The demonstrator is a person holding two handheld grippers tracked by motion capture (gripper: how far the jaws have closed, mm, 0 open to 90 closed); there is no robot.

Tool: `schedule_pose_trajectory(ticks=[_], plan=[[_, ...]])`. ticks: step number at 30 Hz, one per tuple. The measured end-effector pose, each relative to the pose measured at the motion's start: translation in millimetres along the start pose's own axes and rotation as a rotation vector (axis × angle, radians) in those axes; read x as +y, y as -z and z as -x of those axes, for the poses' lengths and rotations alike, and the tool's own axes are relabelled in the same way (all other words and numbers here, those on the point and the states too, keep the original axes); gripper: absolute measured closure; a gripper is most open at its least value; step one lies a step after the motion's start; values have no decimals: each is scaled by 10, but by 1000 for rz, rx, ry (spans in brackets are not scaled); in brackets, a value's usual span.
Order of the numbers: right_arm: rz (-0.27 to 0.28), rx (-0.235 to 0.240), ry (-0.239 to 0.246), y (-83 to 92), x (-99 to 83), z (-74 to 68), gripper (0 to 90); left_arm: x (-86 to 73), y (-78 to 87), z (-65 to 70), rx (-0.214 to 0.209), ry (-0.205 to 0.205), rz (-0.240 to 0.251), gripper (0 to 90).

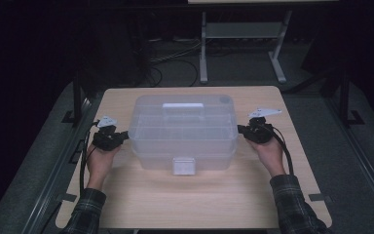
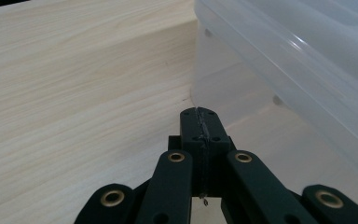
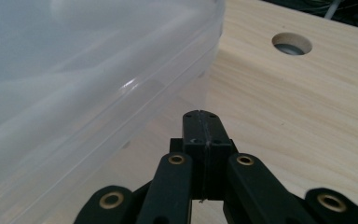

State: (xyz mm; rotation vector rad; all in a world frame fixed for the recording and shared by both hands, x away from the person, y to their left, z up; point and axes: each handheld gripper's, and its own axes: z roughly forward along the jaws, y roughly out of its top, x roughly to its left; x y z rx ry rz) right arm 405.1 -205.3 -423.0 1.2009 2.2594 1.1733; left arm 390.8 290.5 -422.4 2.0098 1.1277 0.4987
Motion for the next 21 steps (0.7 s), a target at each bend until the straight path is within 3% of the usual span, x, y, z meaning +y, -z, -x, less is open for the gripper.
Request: schedule_pose_trajectory(ticks=[7, 20, 21], plan=[[-8, 17, 6, -72, -16, -15, 900, -15, -104, 17, -14, 4, -17, 900], [1, 45, 7, -106, -23, -43, 900, 44, -202, 139, -54, -24, -16, 900], [4, 46, 6, -101, -23, -40, 900, 57, -209, 154, -37, -36, -25, 900]])
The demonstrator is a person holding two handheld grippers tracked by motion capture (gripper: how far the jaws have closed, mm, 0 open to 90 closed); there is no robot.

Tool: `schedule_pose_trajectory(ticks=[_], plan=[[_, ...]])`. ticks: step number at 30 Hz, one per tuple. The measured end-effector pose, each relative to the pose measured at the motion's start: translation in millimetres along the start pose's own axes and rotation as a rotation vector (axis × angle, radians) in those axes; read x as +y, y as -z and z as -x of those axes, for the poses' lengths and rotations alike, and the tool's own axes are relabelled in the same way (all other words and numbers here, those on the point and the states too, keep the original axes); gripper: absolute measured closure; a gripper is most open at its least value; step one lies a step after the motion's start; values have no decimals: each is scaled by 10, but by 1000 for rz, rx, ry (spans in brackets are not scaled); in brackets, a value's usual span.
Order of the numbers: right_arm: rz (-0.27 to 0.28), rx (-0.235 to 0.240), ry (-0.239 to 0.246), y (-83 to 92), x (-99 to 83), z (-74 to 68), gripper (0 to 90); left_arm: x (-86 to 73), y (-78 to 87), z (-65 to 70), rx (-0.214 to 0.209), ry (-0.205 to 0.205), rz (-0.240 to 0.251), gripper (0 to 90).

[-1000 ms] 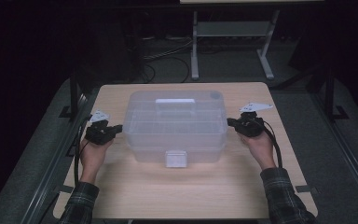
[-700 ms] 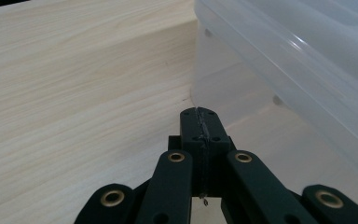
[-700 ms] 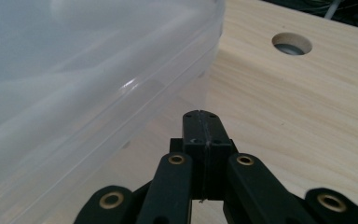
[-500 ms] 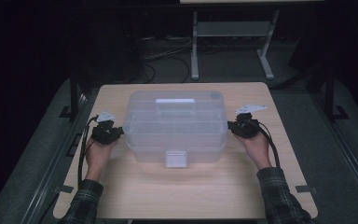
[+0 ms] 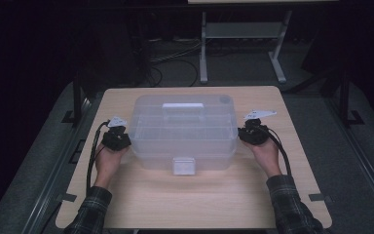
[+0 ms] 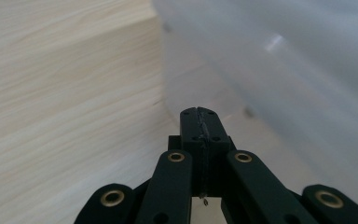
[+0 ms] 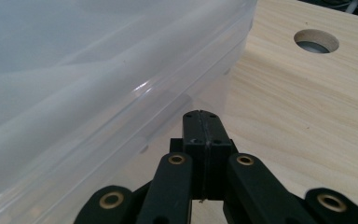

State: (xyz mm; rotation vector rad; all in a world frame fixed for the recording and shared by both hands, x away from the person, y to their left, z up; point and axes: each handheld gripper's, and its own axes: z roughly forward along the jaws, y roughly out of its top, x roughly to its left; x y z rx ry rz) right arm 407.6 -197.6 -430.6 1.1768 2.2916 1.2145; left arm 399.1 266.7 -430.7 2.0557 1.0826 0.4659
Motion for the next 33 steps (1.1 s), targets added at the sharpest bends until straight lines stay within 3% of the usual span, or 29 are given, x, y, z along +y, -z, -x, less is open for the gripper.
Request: schedule_pose_trajectory(ticks=[11, 12, 14, 26, 33], plan=[[6, 25, 10, 28, -8, 10, 900, -34, -5, -44, -43, 47, 30, 900], [13, 32, 10, 42, -8, 16, 900, -48, 19, -73, -72, 75, 54, 900], [17, 39, 16, 60, -5, 15, 900, -47, 58, -85, -90, 92, 84, 900], [31, 48, 34, 100, -54, -11, 900, -28, 115, -70, -102, 92, 106, 900], [34, 46, 43, 163, -102, -1, 900, -8, 116, -6, -101, 60, 91, 900]])
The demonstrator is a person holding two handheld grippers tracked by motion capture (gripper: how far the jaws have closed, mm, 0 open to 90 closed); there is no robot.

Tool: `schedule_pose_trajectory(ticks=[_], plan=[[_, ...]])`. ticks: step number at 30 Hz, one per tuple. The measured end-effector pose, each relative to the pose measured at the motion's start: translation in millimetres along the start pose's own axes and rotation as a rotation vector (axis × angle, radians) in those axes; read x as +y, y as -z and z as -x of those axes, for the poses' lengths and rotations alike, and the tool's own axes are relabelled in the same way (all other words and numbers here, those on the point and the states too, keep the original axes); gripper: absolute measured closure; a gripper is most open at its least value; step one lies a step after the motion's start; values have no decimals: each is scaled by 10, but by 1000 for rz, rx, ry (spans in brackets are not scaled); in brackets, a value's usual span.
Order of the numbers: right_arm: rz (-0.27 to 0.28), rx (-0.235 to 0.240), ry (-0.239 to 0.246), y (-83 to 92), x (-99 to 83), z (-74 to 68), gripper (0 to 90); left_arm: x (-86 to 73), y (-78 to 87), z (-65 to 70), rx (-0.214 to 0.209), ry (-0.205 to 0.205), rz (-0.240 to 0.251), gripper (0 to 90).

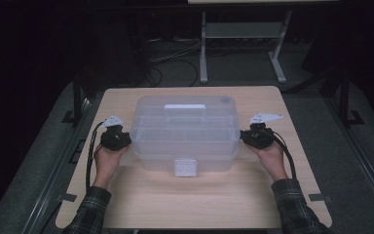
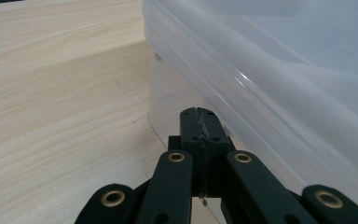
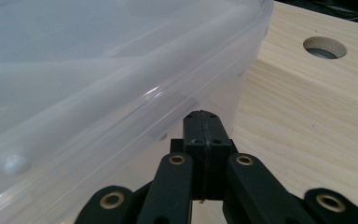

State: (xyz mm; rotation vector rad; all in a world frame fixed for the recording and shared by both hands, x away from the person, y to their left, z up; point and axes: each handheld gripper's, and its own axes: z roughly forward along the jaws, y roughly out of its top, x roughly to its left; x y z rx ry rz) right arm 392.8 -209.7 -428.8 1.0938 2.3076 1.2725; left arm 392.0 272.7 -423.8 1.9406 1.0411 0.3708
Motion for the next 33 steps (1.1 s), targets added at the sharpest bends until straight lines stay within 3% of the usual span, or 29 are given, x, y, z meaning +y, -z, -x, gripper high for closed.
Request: schedule_pose_trajectory(ticks=[33], plan=[[-6, -13, 12, 343, -234, -113, 900, -45, 62, 313, -36, -38, -43, 900]])
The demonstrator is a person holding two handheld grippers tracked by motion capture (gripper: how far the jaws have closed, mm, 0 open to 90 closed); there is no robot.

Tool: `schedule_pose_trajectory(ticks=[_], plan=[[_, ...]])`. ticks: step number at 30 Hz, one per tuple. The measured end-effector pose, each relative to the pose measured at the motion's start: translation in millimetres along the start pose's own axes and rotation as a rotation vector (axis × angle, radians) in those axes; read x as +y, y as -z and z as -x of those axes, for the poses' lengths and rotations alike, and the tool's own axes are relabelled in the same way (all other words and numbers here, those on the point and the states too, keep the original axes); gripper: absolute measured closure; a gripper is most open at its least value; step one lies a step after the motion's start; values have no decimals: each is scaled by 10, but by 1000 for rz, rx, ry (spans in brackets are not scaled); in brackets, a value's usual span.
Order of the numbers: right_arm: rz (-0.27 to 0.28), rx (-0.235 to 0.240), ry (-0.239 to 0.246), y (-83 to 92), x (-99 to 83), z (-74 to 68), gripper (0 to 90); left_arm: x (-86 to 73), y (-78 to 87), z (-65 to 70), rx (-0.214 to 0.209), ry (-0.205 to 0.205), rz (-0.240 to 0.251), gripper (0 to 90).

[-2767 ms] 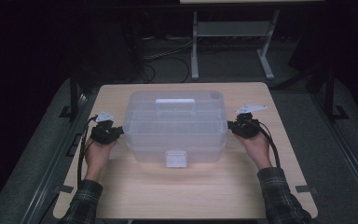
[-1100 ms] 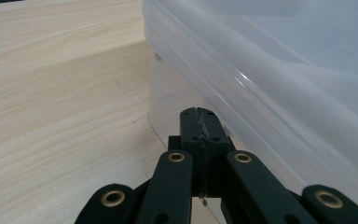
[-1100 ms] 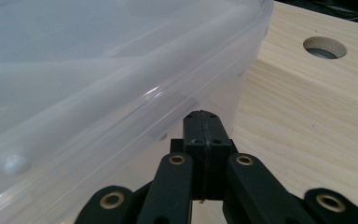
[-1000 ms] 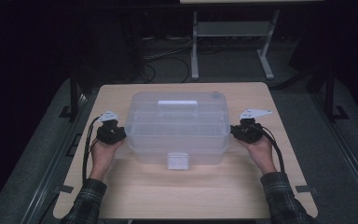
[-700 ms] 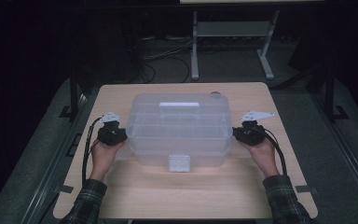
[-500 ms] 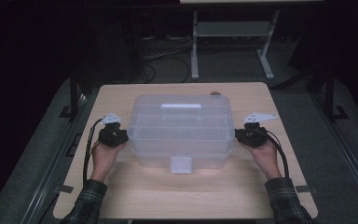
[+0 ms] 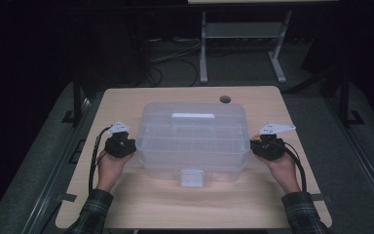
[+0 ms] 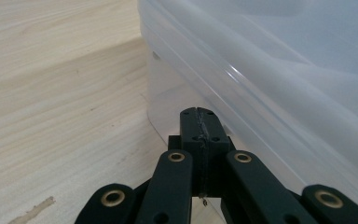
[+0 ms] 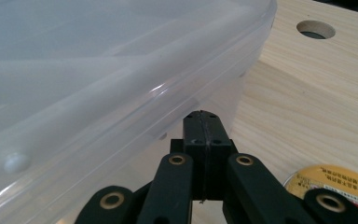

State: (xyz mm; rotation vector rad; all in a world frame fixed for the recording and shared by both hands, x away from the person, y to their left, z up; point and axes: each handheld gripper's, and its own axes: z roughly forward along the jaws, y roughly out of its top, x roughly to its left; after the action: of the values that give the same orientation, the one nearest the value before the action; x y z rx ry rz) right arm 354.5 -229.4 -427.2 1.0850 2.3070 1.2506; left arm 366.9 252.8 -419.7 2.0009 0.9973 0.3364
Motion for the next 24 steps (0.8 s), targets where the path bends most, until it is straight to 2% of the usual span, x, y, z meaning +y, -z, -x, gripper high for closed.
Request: schedule_pose_trajectory(ticks=[9, 15, 18, 24], plan=[[-10, 0, -1, 120, -79, -35, 900, -51, 50, 124, -19, -8, -6, 900], [-17, -6, 2, 148, -90, -51, 900, -78, 86, 189, -18, -10, -13, 900], [-16, -3, 7, 167, -103, -41, 900, -106, 96, 216, -33, 3, -2, 900], [-16, -5, 2, 227, -149, -45, 900, -128, 121, 292, -45, -8, -9, 900]])
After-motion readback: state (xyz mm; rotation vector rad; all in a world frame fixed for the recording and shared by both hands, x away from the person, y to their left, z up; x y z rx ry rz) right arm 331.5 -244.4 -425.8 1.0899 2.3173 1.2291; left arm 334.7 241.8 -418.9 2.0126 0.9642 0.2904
